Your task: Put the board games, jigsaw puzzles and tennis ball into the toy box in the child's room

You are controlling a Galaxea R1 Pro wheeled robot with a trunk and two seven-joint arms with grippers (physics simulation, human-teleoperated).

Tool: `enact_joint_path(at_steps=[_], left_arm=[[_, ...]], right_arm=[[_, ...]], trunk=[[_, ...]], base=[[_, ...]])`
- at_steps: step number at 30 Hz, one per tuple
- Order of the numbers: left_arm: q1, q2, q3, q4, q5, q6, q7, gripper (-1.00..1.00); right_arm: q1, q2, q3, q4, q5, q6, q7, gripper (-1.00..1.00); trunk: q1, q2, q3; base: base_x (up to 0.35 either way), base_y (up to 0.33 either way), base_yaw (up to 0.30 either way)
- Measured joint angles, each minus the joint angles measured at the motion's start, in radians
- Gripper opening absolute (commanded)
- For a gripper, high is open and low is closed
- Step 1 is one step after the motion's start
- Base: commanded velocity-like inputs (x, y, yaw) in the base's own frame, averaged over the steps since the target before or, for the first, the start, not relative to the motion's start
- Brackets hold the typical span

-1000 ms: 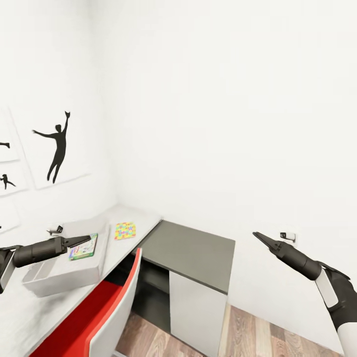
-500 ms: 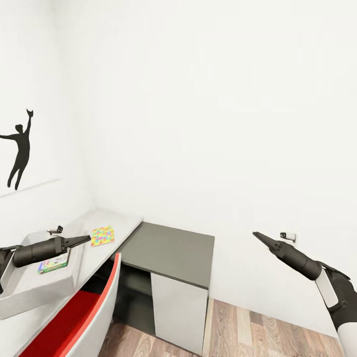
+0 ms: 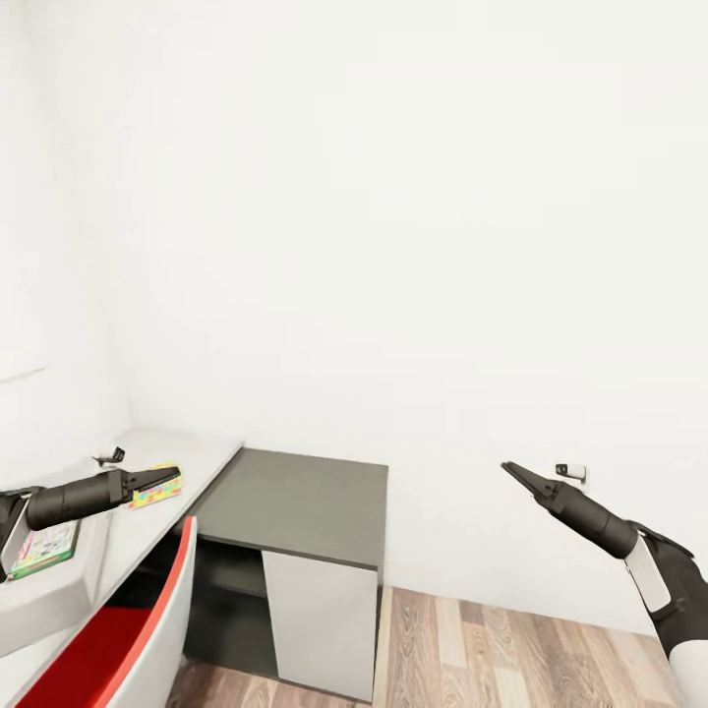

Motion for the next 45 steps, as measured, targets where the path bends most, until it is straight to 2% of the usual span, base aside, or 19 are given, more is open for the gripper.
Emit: enact_joint_path(at_steps=[36,45], left_arm=[[0.0,0.0,0.0,0.0,0.0,0.0,0.0,1.0],[0.0,0.0,0.0,0.0,0.0,0.0,0.0,1.0]], right_arm=[[0.0,-0.001,0.0,0.01,0.0,0.0,-0.004,1.0],[0.0,0.0,-0.011,0.013,0.0,0.0,-0.004,1.0]], trunk=[[0.0,0.0,0.015],[0.0,0.0,0.019]], base=[[0.0,0.0,-0.281],[0.0,0.0,-0.281]])
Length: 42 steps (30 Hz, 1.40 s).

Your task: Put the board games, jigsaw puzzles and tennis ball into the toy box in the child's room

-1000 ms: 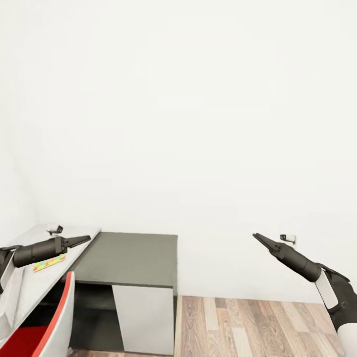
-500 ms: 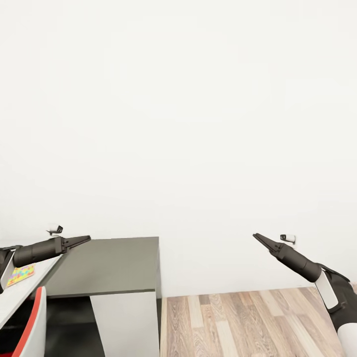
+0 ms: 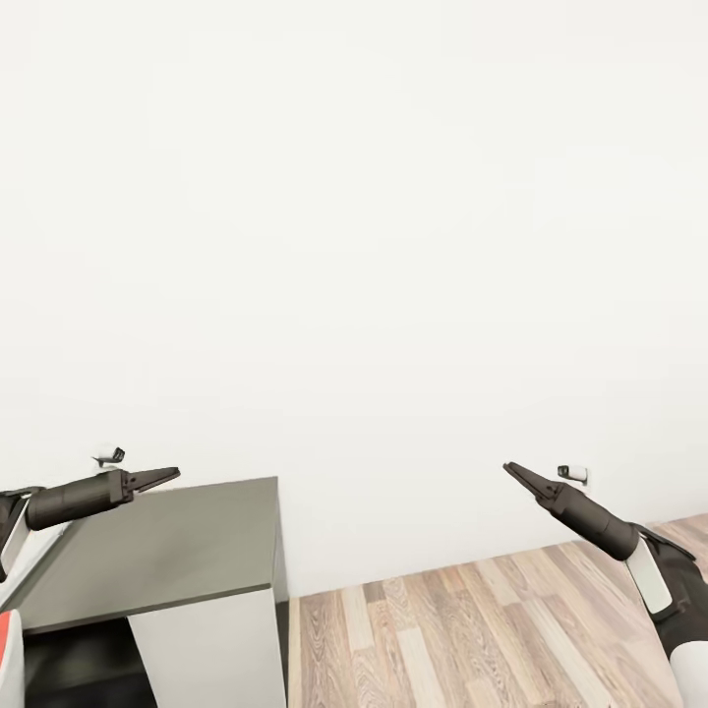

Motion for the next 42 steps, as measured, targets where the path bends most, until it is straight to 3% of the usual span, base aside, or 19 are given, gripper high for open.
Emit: enact_joint_path(at_steps=[22,33,42], left_arm=[[0.0,0.0,0.0,0.0,0.0,0.0,0.0,1.0],[0.0,0.0,-0.001,0.0,0.0,0.0,0.0,1.0],[0.0,-0.002,-0.003,0.0,0.0,0.0,0.0,1.0]], right_arm=[[0.0,-0.001,-0.004,0.032,0.0,0.001,-0.002,1.0],[0.0,-0.003,-0.007,0.045,-0.006,0.012,-0.035,1.0],[0.0,-0.005,-0.059,0.087,-0.011,0.063,-0.041,1.0]], trunk=[[0.0,0.0,0.01],[0.0,0.0,0.013],[0.0,0.0,0.006]], base=[[0.0,0.0,-0.279],[0.0,0.0,-0.082],[0.0,0.0,-0.037]])
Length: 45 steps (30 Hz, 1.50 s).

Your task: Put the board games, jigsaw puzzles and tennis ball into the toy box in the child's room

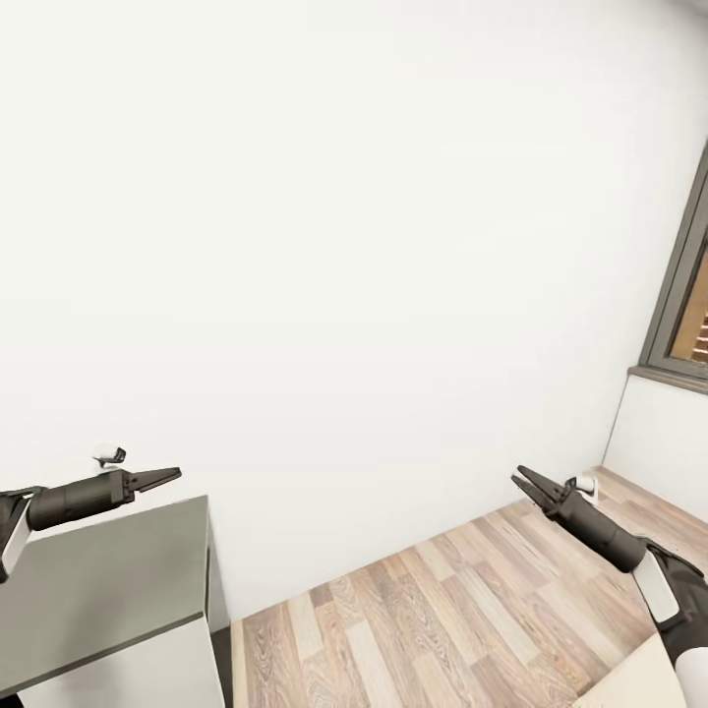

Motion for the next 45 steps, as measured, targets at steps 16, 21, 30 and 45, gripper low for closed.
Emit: enact_joint_path(at_steps=[16,21,30,45], left_arm=[[0.0,-0.008,-0.002,0.001,-0.004,0.001,0.0,1.0],[0.0,-0.008,-0.003,0.001,-0.004,0.0,0.0,1.0],[0.0,-0.008,-0.004,0.001,-0.003,0.0,0.0,1.0],[0.0,-0.008,-0.003,0.001,-0.004,0.0,0.0,1.0]], right_arm=[[0.0,-0.005,-0.107,0.189,0.001,0.017,-0.002,1.0],[0.0,-0.006,-0.113,0.2,0.0,0.018,-0.002,1.0],[0.0,-0.008,-0.117,0.206,0.0,0.02,-0.002,1.0],[0.0,-0.008,-0.118,0.208,-0.001,0.02,-0.002,1.0]], trunk=[[0.0,0.0,-0.023],[0.0,0.0,-0.027],[0.0,0.0,-0.03],[0.0,0.0,-0.031]], base=[[0.0,0.0,-0.092],[0.0,-0.054,-0.214],[0.0,-0.209,-0.254],[0.026,-0.194,-0.269]])
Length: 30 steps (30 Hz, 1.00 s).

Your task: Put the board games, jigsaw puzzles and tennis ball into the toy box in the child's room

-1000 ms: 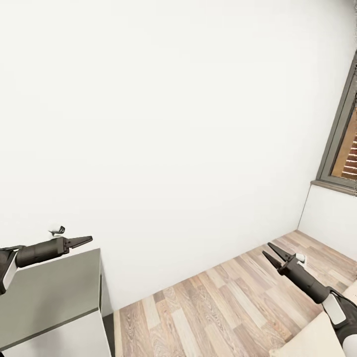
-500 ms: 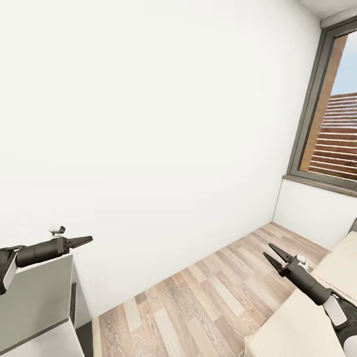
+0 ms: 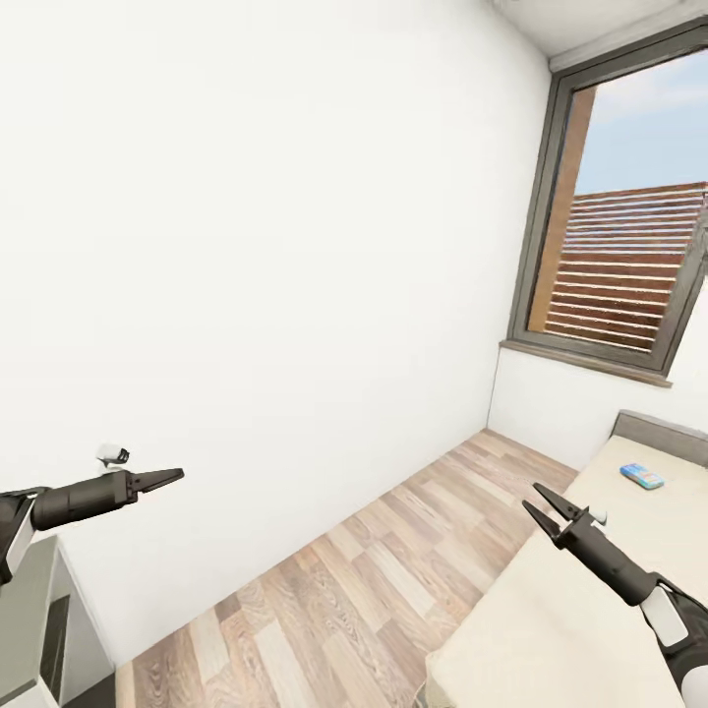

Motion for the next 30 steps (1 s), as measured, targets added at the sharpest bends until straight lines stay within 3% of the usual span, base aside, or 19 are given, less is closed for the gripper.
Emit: enact_joint_path(at_steps=[17,30], left_arm=[[0.0,0.0,-0.001,0.0,-0.001,0.0,0.0,1.0],[0.0,0.0,-0.001,0.0,-0.001,0.0,0.0,1.0]], right_arm=[[0.0,0.001,-0.001,0.001,0.0,-0.001,-0.002,1.0],[0.0,0.001,-0.001,0.001,-0.001,0.0,-0.002,1.0]], trunk=[[0.0,0.0,0.0],[0.0,0.0,0.0]], base=[[0.007,0.001,-0.277],[0.0,0.223,-0.277]])
